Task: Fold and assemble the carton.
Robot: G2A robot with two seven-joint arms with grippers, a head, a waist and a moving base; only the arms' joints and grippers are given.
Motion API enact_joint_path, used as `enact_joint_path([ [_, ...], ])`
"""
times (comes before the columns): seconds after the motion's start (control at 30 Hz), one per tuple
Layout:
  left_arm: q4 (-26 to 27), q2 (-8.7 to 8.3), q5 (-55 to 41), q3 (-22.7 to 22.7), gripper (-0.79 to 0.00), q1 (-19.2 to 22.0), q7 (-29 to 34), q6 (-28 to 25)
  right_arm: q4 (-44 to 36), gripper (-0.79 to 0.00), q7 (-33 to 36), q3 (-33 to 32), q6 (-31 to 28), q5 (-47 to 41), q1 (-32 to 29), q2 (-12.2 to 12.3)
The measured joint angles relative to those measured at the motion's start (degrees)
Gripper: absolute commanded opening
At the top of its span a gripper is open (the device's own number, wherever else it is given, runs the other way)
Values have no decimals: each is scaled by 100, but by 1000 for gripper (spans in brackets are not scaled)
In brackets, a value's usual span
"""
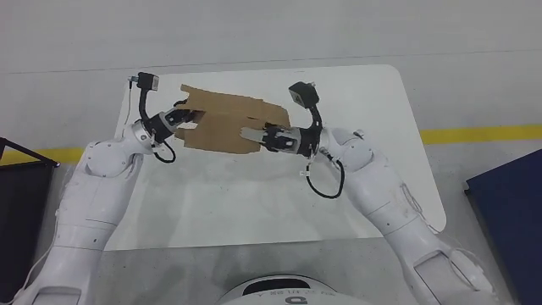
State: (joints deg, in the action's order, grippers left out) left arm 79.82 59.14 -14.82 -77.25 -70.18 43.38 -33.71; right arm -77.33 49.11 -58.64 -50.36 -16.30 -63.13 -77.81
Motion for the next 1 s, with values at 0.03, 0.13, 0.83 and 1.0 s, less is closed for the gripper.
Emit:
enact_joint_path([
  [0.03, -35, -7, -14, -43, 0, -22, 6, -24, 41, -785, -2, -10, -53, -348, -20, 5],
  [0.13, -101, -30, -36, -162, 0, -83, 31, -87, 233, -785, 260, 7, -70, -1365, 25, 15],
  [0.83, 106, -194, 39, -1060, 0, -618, -30, -100, 700, -785, 1362, 73, 897, -3863, 347, 10],
  [1.0, 527, -234, 48, -1279, 0, -726, 22, -2, 1240, -785, 2545, -118, 2065, -5709, 467, -68],
])
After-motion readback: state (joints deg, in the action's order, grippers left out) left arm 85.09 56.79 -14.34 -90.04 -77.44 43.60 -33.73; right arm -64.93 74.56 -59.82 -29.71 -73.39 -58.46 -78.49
